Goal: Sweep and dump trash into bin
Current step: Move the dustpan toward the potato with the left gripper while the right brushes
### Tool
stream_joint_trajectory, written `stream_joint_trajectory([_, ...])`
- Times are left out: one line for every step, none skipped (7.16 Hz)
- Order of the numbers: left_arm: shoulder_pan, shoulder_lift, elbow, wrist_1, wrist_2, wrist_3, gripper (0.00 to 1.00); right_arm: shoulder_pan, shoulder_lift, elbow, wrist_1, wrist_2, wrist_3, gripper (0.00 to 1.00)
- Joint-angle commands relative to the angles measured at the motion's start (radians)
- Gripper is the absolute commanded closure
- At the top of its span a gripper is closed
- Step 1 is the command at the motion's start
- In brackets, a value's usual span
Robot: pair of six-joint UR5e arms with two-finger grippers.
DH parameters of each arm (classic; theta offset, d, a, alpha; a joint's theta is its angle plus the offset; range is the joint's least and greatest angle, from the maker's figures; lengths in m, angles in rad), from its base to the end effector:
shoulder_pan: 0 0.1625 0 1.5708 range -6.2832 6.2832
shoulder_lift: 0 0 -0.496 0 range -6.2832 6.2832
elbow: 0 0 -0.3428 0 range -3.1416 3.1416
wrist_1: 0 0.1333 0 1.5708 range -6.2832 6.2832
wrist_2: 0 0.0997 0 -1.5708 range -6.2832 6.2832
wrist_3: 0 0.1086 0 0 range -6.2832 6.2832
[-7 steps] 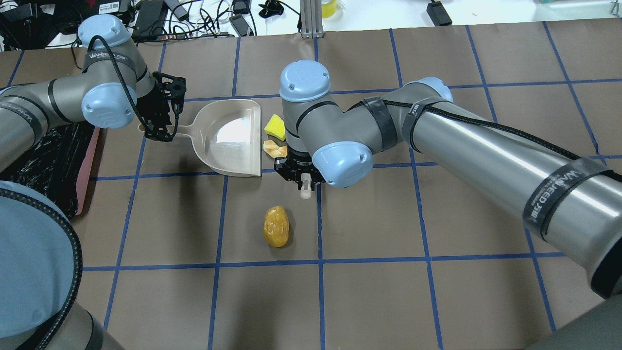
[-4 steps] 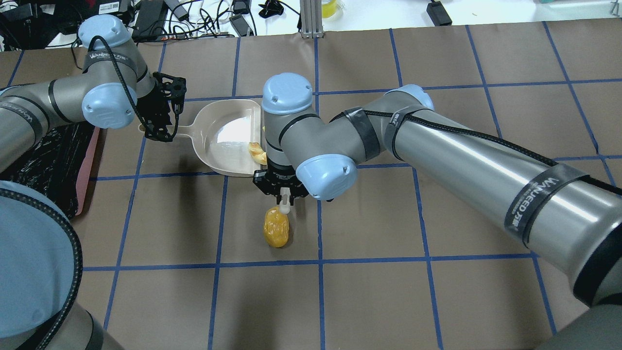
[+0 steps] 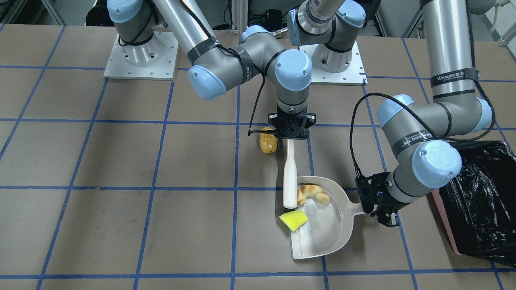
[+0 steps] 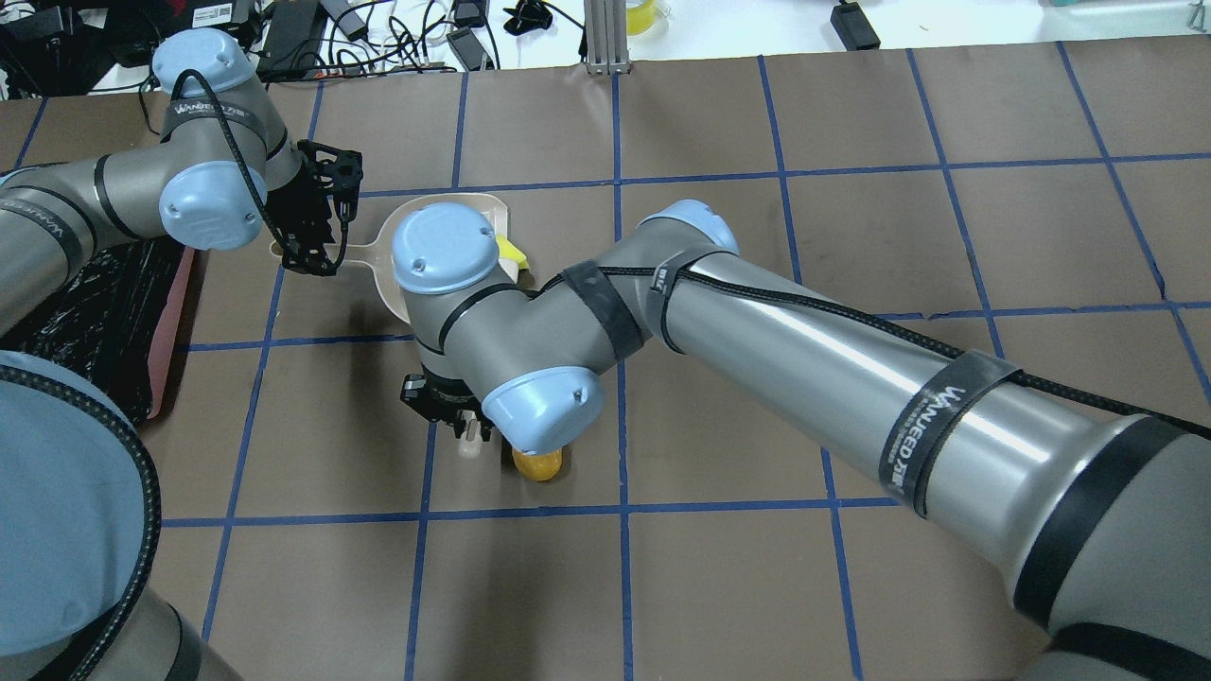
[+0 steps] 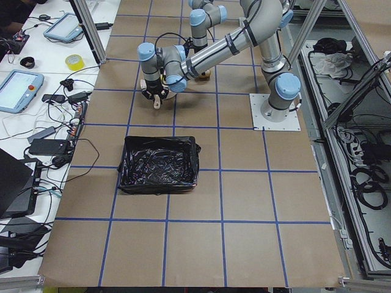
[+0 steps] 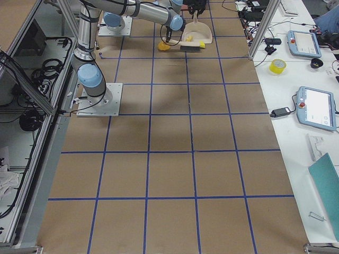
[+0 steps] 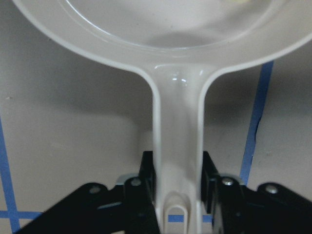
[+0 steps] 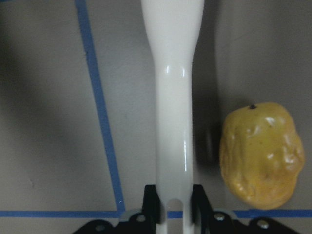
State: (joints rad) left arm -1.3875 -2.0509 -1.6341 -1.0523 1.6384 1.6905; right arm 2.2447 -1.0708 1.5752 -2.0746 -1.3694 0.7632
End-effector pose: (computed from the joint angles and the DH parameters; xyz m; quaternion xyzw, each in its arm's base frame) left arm -0.0109 -0.6321 0.3144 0.6841 0.7285 0.0346 0.0100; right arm 0.5190 -0.4014 0.3256 0.0444 0.9939 0.0664 0.0755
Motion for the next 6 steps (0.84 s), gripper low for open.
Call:
stream_joint_trajectory([0.001,0.000,-0.001,0.000,0.000,0.002,0.99,0.044,0.008,-0.058,0.001,0.000,0.007,1.00])
stream_joint_trajectory([0.001,0.000,-0.001,0.000,0.000,0.002,0.99,0.053,0.008,-0.084,0.001,0.001,-0.005,1.00])
stream_joint_trajectory([0.002,0.002,-0.001,0.000,0.000,0.012,0.99,0.058,0.000,-0.089,0.004,0.000,-0.039,1.00])
stream_joint_trajectory([0.010,0.009,-0.012,-0.002,0.000,0.017,1.00,0.050,-0.023,-0.089,0.007,-0.002,-0.079,1.00])
stream_joint_trajectory([0.016,0.029,-0.035,-0.006,0.000,0.018,1.00,0.021,-0.049,-0.087,0.010,-0.011,-0.125,1.00])
stream_joint_trajectory([0.028,0.060,-0.073,-0.017,0.000,0.020,1.00,-0.029,-0.064,-0.084,0.016,-0.019,-0.166,1.00])
